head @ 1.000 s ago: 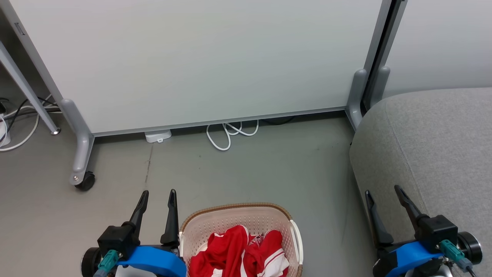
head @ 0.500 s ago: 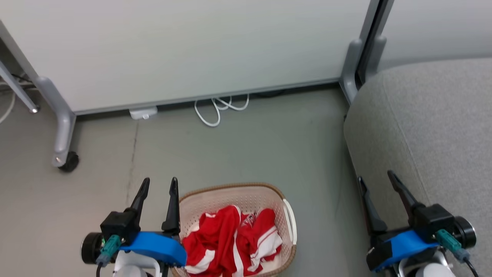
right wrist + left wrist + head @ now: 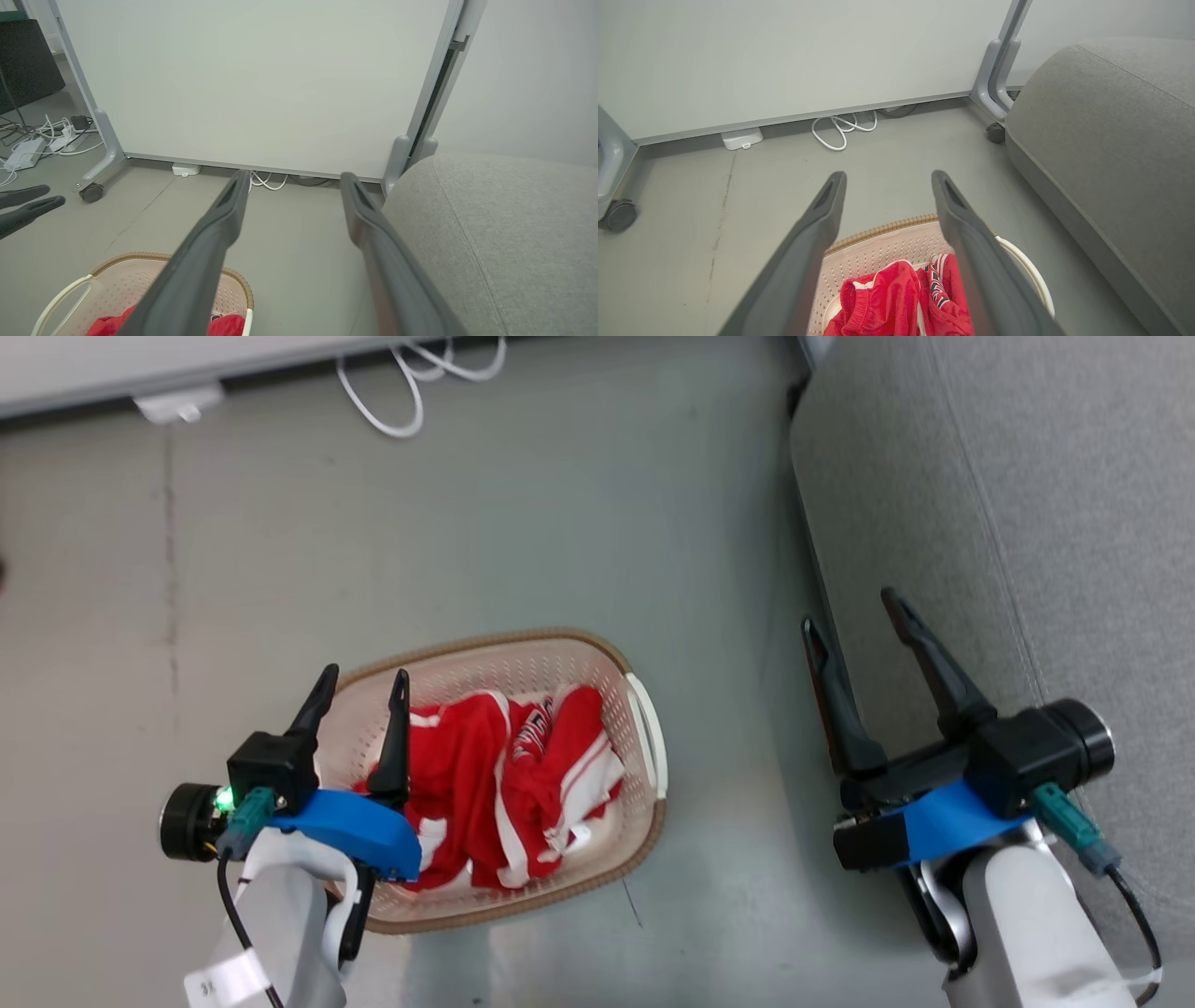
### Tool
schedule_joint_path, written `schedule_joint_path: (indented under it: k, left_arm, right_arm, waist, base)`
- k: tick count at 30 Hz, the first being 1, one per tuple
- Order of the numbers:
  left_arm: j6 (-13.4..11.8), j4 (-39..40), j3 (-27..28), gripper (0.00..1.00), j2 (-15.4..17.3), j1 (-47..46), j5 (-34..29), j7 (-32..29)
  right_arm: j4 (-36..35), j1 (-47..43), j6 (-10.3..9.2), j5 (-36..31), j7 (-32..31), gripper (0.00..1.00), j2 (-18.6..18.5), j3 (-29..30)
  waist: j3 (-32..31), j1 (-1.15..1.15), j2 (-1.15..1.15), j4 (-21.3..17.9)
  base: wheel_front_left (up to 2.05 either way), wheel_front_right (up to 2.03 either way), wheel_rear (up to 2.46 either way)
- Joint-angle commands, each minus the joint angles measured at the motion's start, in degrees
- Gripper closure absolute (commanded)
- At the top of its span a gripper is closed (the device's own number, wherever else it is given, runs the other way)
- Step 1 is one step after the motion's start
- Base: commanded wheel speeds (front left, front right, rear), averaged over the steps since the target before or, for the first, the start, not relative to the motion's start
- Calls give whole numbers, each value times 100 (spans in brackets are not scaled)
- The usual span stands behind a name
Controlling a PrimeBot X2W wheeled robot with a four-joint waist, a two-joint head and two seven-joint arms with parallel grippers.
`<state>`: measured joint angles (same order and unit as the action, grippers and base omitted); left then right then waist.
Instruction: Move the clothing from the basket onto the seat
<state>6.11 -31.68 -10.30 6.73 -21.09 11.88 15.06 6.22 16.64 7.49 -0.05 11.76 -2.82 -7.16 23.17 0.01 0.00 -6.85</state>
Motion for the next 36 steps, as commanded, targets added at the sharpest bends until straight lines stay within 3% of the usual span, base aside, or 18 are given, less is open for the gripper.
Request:
schedule_joint_path:
  k: [1, 15, 20, 27, 36]
  left_arm:
    - [28, -165, -20, 0, 76, -219, -39, 13]
    - [63, -1790, -267, 0, 311, -1249, -159, -192]
    - [-68, -2210, -325, 0, 411, -1663, -248, -285]
    - [-285, -2650, -264, 0, 555, -2096, -224, -343]
    - [-259, -2921, -250, 0, 604, -2409, -121, -313]
  right_arm:
    - [-26, 192, 1, 96, 62, 0, -12, -40]
    - [-149, 980, 1, 475, 301, 0, -9, -397]
    - [-212, 1165, 1, 539, 333, 0, -9, -442]
    - [-275, 1328, 1, 642, 344, 0, -9, -515]
    - [-411, 1500, 1, 795, 346, 0, -9, -618]
  waist:
    - [672, -1, 0, -411]
    - [1884, -1, 0, -879]
    - [2253, -1, 0, -961]
    - [2635, -1, 0, -1054]
    - [2947, -1, 0, -1112]
  base:
    - [0, 0, 0]
    - [0, 0, 0]
    - [0, 0, 0]
    - [0, 0, 0]
    - [0, 0, 0]
